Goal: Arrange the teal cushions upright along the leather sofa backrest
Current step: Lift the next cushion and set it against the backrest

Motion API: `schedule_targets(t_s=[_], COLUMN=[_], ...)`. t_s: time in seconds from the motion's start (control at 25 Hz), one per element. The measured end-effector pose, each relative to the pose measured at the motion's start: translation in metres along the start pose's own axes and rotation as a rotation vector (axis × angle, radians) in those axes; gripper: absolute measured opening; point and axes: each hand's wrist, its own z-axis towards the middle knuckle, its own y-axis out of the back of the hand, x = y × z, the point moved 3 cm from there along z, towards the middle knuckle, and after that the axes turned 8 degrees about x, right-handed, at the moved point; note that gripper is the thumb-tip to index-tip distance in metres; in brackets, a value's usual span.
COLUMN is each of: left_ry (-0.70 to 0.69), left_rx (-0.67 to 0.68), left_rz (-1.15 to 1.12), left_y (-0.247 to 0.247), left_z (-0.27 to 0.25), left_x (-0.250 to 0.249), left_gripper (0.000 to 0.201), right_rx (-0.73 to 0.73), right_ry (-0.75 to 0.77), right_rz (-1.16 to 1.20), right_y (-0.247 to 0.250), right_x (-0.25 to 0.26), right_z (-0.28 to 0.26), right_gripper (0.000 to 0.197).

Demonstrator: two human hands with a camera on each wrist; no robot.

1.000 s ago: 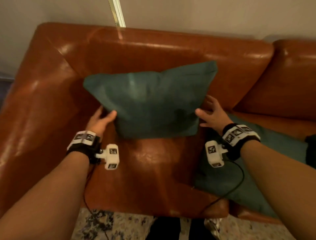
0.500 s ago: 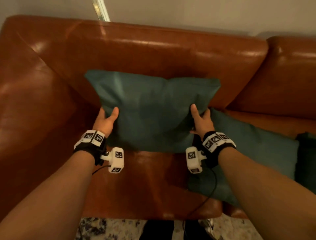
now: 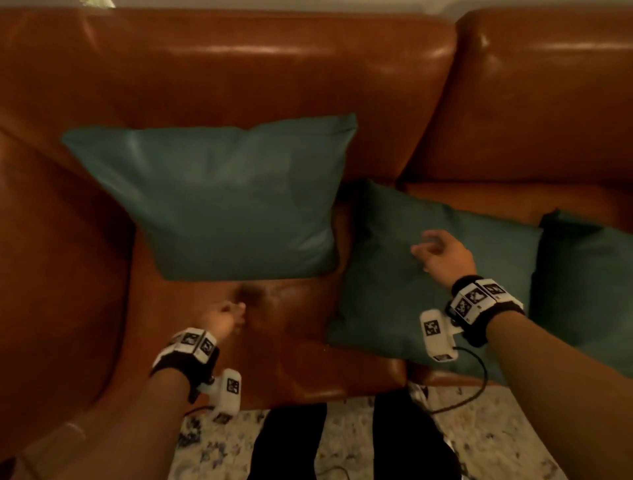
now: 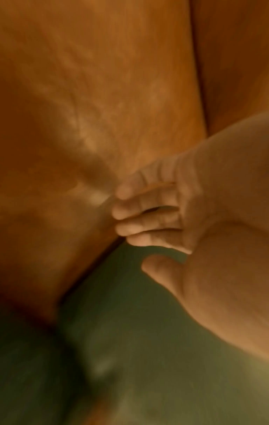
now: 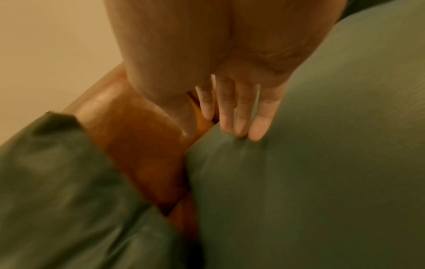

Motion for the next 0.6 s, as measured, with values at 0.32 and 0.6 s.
schedule_targets(t_s=[0.32,0.6], left_ry=[-0.150,-0.017], left_rx=[0.121,0.086], left_rz=[0.180,-0.124], left_y=[-0.192,-0.262], left_z=[0.002,0.017], left_x=[-0.108,-0.141], left_gripper=[0.072,0.143], right_rx=[-0.104,0.283], right_ry=[-0.150,-0.455], right_rz=[-0.175,0.265], right_y=[0.139,0.144], right_x=[-0.134,-0.251], right_z=[0.026,0.098], right_gripper=[0.052,0.146])
